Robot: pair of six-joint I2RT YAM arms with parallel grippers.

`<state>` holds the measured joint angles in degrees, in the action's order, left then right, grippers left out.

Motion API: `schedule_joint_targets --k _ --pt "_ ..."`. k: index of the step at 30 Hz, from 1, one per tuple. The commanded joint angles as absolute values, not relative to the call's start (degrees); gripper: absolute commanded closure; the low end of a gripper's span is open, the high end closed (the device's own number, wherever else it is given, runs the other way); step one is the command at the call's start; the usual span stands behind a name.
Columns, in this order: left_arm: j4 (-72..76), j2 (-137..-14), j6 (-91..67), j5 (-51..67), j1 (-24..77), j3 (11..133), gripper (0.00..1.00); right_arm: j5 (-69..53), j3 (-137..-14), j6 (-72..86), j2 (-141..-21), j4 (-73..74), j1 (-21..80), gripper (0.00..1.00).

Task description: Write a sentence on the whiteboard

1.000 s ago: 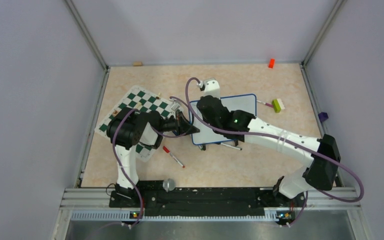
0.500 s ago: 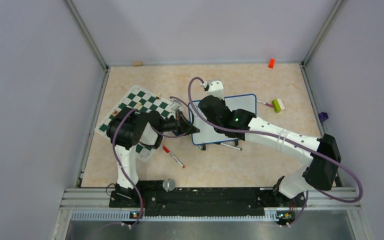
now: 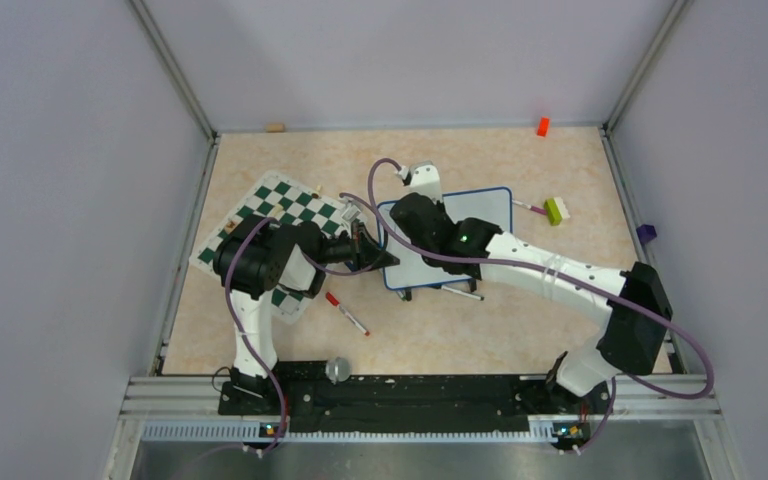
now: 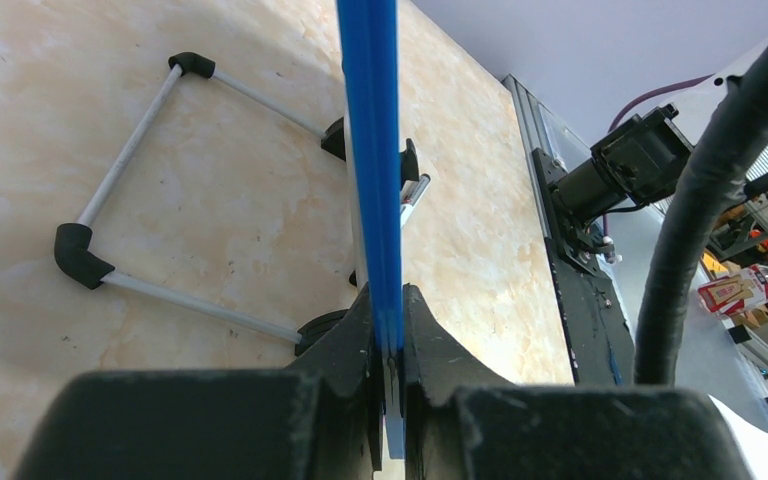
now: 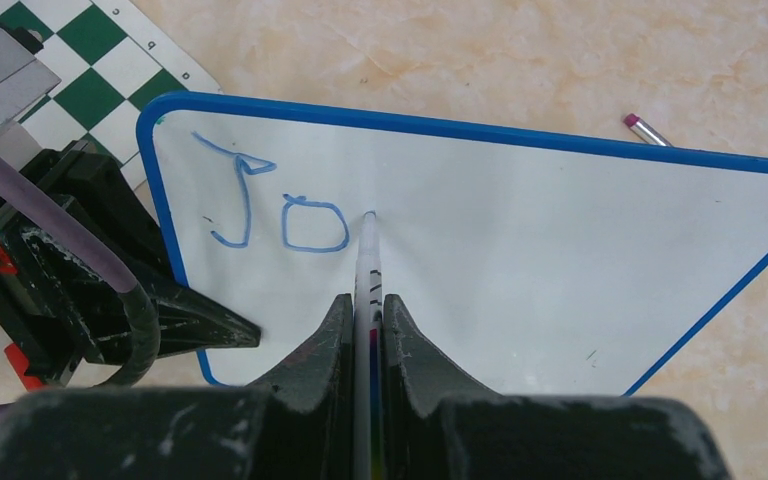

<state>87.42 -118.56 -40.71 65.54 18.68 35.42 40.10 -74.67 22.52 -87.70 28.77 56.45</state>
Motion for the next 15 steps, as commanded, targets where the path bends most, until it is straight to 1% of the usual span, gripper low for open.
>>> schedule_joint_targets --k 1,15 --pt "92.77 -117.95 -36.20 67.66 18.98 35.09 1.00 40.93 -77.18 22.14 -88.39 27.28 55.62 1.00" --pt "92.81 -117.69 -36.17 67.70 18.96 35.07 1.00 39.35 -71.53 26.29 -85.32 29.81 55.13 1.00"
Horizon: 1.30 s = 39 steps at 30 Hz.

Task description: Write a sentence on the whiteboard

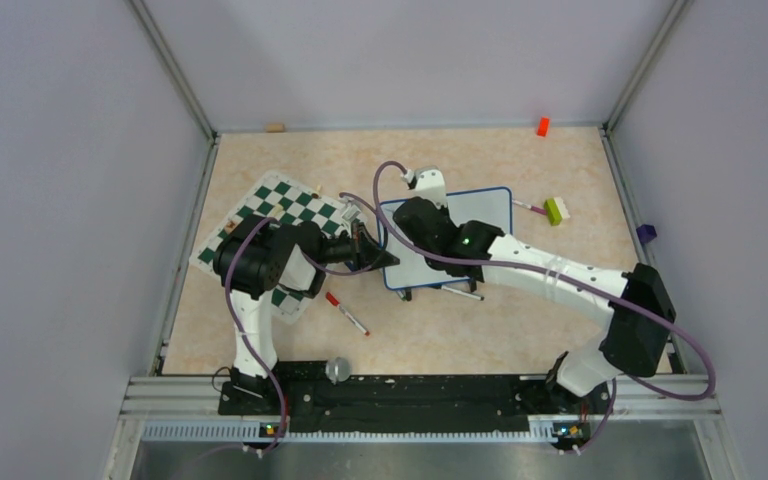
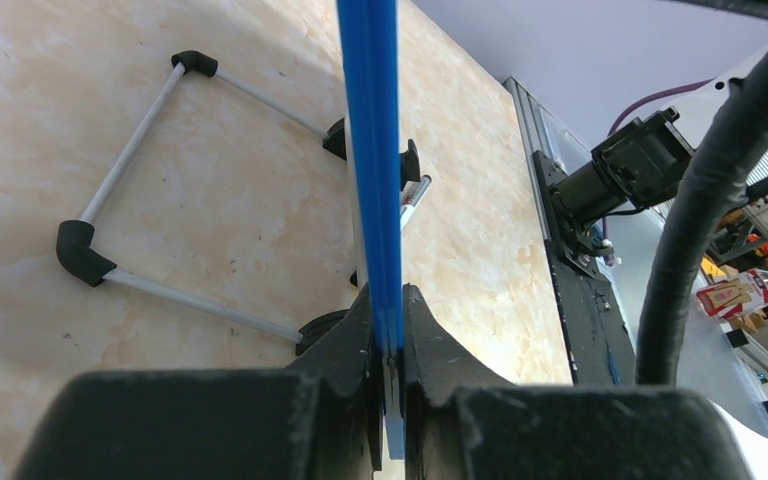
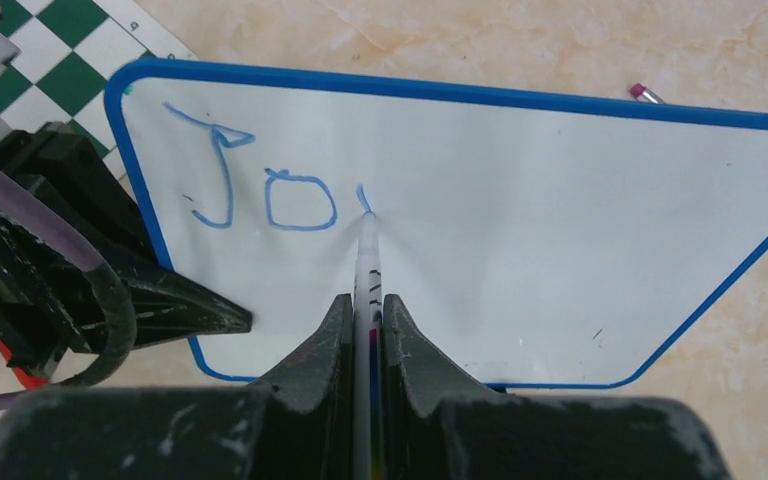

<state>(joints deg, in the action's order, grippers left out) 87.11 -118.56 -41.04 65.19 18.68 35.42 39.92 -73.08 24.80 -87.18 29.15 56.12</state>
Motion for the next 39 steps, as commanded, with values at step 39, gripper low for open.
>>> schedule_joint_targets --k 39 --pt "92.81 -117.55 -36.01 67.68 19.06 34.84 1.00 41.49 -77.04 24.83 -88.42 30.91 53.91 1.00"
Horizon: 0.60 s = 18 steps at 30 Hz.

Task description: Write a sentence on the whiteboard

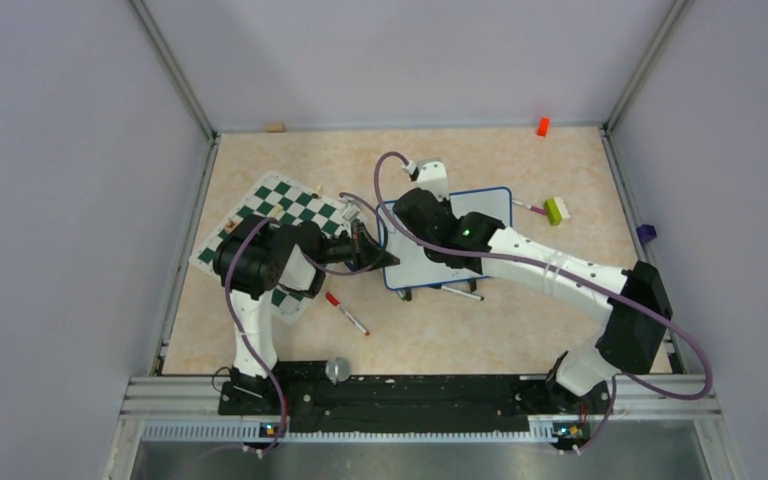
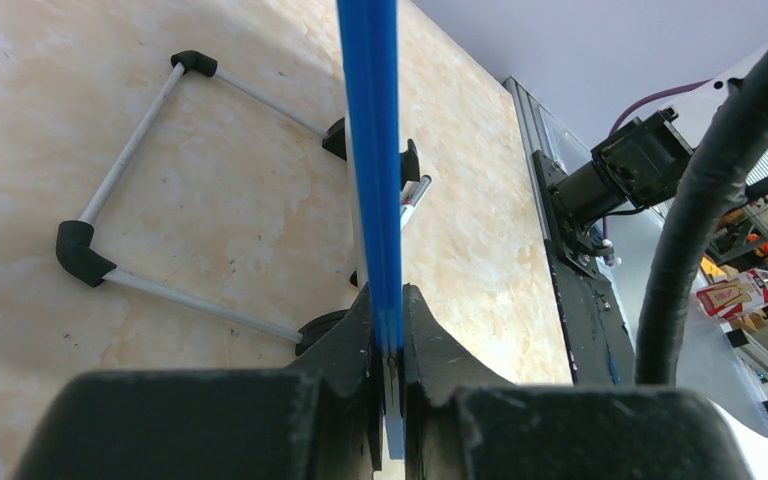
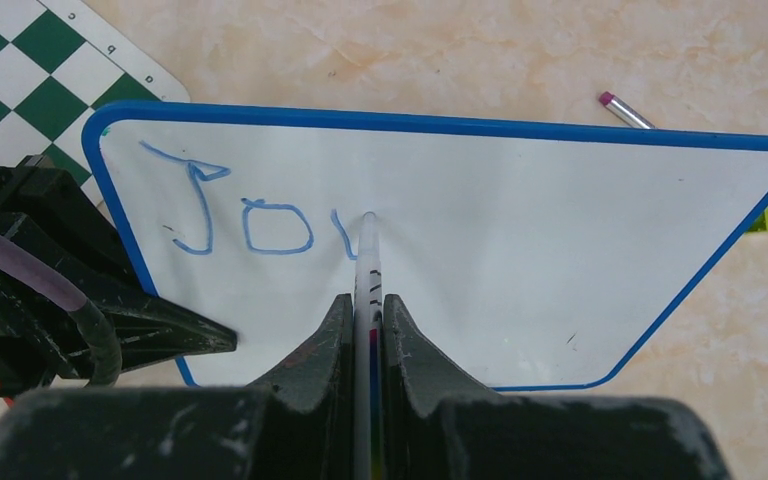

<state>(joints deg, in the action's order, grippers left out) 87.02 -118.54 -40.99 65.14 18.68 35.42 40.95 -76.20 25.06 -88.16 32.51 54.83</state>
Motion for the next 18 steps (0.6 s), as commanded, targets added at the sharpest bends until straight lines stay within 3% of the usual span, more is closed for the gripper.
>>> schedule_joint_targets --k 1,18 --pt "92.81 -117.49 -36.00 67.66 18.98 34.82 1.00 41.12 -76.27 25.12 -88.08 31.00 53.95 1.00" --pt "92.81 -117.31 -35.86 67.75 19.03 34.74 1.00 33.18 -70.67 27.21 -85.86 28.60 54.24 1.00"
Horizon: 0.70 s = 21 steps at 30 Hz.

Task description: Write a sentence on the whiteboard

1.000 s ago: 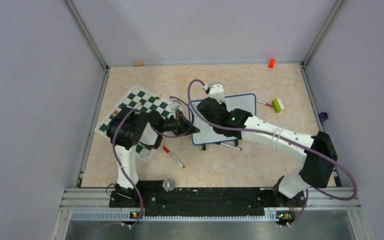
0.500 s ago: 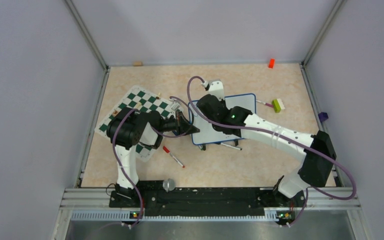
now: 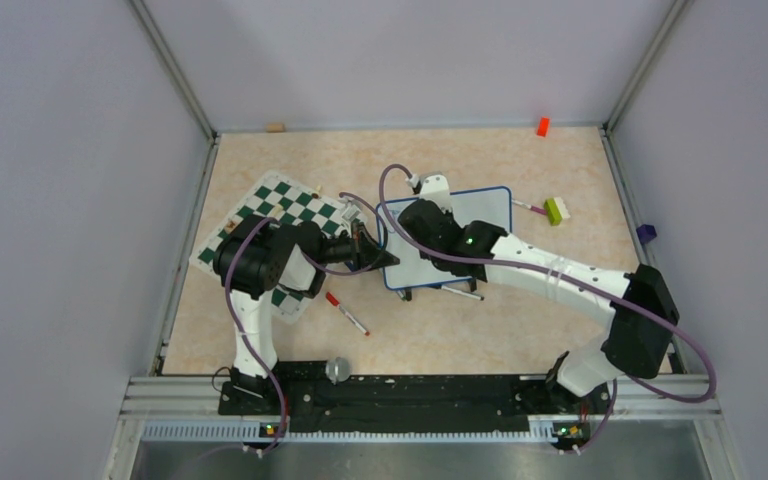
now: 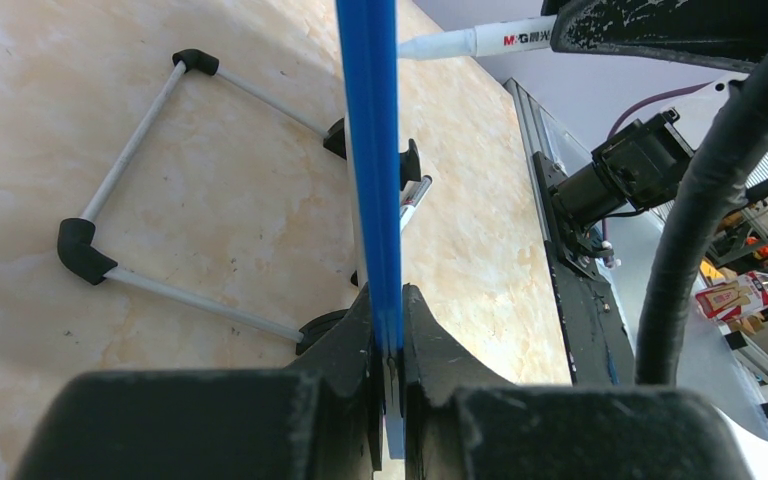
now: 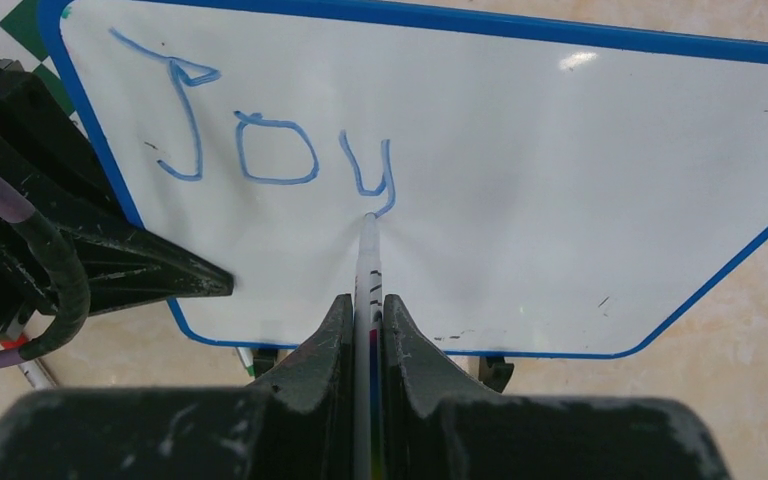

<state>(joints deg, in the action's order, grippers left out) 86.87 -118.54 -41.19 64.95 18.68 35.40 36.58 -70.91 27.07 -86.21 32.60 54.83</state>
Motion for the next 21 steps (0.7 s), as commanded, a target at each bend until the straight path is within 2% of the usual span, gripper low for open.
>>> schedule_joint_targets --k 1,7,13,21 --pt "92.80 -117.25 -35.86 67.65 18.97 34.80 1.00 33.00 -71.08 27.02 -86.03 28.12 54.25 1.00" --pt "92.81 -117.45 -35.86 67.72 18.98 34.85 1.00 32.40 -73.66 25.67 -84.95 27.81 54.27 1.00" --pt "92.81 -117.29 -36.03 67.72 18.98 34.81 1.00 30.58 -72.04 25.81 -78.92 28.29 53.67 1.00" --pt "92.81 -117.42 -36.04 67.72 18.94 34.89 1.00 36.02 -71.80 24.44 -75.98 28.30 52.04 1.00"
